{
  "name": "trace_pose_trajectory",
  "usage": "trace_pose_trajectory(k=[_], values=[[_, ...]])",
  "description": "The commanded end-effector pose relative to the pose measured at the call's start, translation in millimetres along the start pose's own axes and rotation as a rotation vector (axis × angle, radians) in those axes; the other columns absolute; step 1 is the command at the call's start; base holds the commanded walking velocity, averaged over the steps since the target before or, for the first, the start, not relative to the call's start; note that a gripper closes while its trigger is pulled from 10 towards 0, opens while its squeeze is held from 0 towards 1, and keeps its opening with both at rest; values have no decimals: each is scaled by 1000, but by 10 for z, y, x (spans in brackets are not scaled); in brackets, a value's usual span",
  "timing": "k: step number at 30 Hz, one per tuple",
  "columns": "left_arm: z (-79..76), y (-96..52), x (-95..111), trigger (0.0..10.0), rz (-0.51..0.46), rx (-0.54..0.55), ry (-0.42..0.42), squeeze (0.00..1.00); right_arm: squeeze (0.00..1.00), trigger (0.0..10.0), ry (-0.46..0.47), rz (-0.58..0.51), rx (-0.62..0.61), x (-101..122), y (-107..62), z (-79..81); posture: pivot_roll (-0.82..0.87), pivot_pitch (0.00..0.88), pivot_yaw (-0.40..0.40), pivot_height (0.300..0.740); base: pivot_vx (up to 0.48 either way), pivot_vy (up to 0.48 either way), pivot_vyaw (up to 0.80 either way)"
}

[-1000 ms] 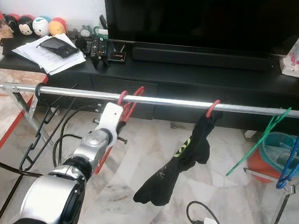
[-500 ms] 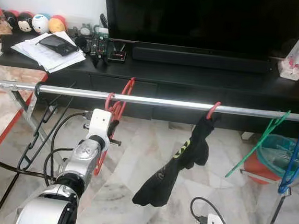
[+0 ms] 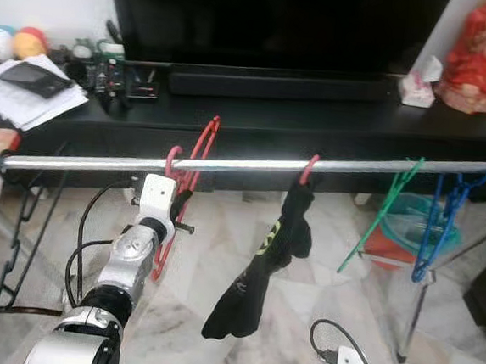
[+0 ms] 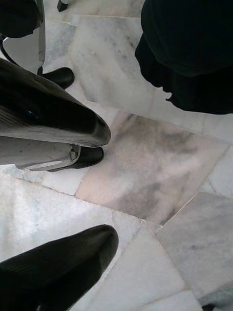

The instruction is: Hang hanger

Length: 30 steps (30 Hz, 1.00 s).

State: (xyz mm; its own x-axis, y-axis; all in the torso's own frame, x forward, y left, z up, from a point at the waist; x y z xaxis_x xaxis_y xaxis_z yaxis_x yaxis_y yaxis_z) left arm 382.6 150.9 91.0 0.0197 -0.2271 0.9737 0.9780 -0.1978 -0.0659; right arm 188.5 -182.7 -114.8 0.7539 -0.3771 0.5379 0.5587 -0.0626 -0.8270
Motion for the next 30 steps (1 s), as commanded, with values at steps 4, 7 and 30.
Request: trace_pose_trajectory(k=[4,7,30], values=[[12,-25,12,10000,-10,0,4,0,0,10000,-12,15,-7,-38,-8,-35,119,26,-50,736,0,0,-769],[16,-30,31,10000,-20,0,8,0,0,10000,-15,16,-4,-38,-7,-32,119,26,-50,736,0,0,-767],[-90,146,222,10000,13,-19,36,0,0,10000,2,6,4,-41,-8,-7,120,41,-36,736,0,0,-133]])
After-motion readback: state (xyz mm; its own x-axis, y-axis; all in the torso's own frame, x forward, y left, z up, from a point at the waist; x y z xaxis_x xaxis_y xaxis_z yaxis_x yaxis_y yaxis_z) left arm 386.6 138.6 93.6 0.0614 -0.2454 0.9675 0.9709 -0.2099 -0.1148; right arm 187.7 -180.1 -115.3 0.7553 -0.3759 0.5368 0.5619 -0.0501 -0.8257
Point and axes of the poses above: a point about 5 cm out from each wrist's last joint towards the gripper, its own y axis pointing out of the wrist towards the gripper, its own x axis along the axis of the wrist's last joint, z = x × y, the point moved 3 cm from there along y, pointing out of the wrist towards the gripper, and after that the axes turned 9 degrees about y, right-handed, at the moved point
